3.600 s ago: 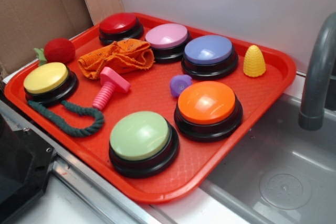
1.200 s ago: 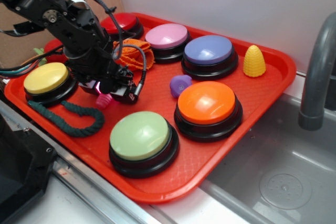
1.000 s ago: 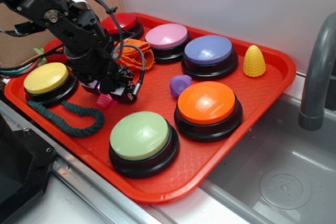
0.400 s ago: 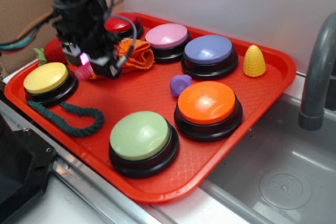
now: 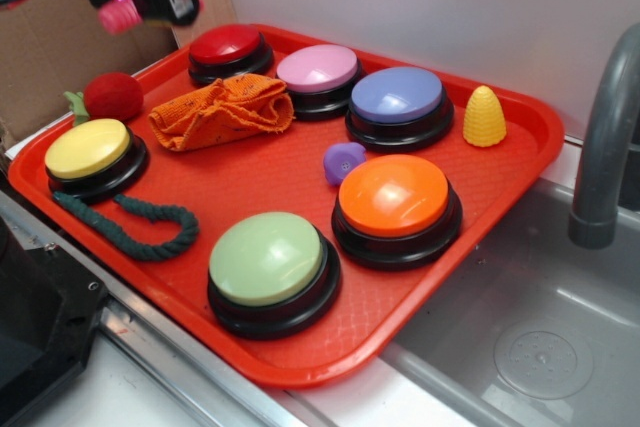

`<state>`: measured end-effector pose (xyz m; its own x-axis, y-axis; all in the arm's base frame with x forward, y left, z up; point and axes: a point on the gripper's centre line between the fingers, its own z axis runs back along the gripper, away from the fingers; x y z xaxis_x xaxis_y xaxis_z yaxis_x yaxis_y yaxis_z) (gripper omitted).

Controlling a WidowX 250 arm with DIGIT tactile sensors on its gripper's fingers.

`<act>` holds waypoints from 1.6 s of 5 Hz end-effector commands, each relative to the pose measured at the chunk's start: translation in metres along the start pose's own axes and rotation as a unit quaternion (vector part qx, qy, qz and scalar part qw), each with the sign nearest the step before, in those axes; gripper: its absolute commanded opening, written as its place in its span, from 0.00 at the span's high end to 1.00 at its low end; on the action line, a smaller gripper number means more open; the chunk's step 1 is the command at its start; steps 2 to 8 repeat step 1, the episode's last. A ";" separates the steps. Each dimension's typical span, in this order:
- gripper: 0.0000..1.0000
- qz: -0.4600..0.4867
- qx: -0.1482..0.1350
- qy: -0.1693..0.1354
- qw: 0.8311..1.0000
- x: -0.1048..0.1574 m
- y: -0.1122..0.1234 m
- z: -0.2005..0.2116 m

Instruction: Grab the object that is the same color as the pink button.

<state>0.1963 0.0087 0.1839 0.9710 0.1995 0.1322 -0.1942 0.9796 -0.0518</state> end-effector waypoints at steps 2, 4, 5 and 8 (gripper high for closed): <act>1.00 -0.013 -0.032 -0.059 0.998 0.014 0.000 0.018; 1.00 -0.013 -0.032 -0.059 0.998 0.014 0.000 0.018; 1.00 -0.013 -0.032 -0.059 0.998 0.014 0.000 0.018; 1.00 -0.013 -0.032 -0.059 0.998 0.014 0.000 0.018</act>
